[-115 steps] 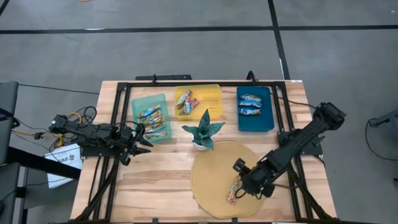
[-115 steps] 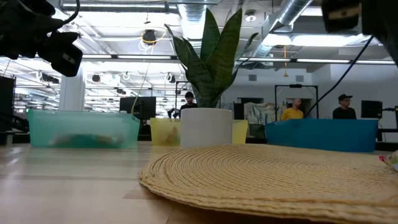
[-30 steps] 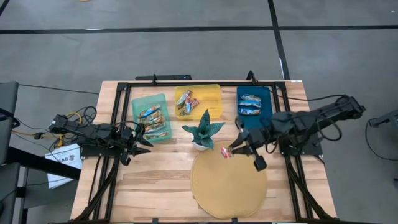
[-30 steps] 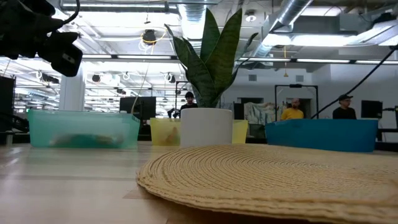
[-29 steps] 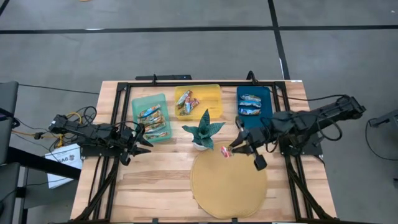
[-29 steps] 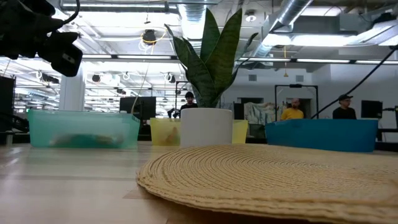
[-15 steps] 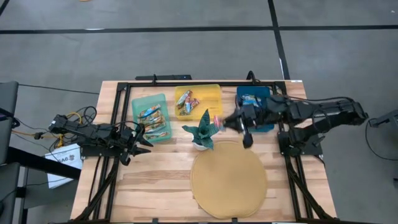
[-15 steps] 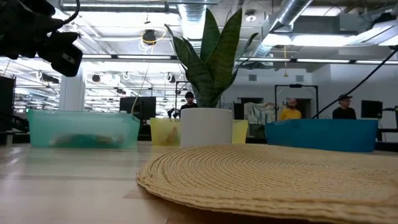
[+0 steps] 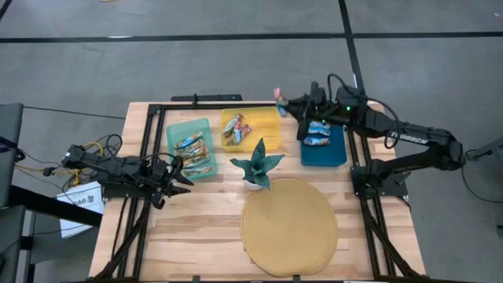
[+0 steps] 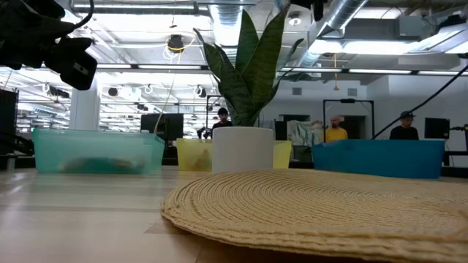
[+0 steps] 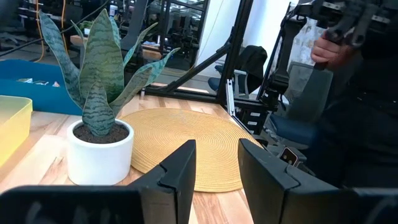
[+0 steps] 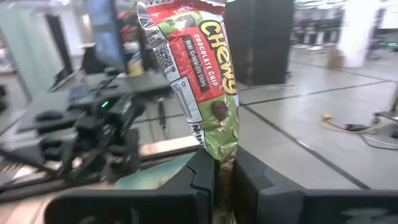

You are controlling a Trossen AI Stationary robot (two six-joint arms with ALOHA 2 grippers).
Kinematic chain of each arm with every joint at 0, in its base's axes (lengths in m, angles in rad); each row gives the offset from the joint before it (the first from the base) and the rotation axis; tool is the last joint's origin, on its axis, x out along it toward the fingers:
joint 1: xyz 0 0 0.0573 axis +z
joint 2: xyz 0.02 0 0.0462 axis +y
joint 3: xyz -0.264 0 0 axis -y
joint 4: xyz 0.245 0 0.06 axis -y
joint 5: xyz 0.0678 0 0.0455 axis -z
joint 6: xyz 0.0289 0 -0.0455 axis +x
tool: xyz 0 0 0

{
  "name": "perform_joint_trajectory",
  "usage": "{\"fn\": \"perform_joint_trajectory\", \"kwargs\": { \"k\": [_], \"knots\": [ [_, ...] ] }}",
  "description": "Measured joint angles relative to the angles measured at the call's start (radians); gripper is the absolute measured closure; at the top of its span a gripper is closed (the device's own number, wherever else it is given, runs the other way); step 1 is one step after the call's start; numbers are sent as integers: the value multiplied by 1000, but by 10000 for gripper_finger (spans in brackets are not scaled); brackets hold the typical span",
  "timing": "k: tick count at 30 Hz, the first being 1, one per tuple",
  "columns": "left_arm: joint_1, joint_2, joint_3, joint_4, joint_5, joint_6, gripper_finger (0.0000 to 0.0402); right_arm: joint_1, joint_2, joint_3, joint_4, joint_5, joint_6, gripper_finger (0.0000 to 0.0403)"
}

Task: Pick and place Granola Bars by type
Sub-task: Put the red granola bar into the yellow bin

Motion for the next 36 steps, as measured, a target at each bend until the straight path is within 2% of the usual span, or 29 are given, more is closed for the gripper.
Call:
{"fn": "perform_joint_trajectory", "kwargs": {
  "k": [10,14,17,22,30,33,36],
  "knots": [
    [0,0,0,0,0,0,290,-107,6,0,49,6,42,381],
    [0,0,0,0,0,0,290,-125,30,-1,45,47,67,385],
    [0,0,0,0,0,0,290,-140,66,0,58,80,203,388],
    [0,0,0,0,0,0,290,-185,141,0,57,84,549,388],
    [0,0,0,0,0,0,290,-209,256,0,66,33,976,386],
    [0,0,0,0,0,0,290,-208,294,0,108,-17,1081,385],
    [0,0,0,0,0,0,290,-208,319,0,180,-54,1089,381]
  ]
}}
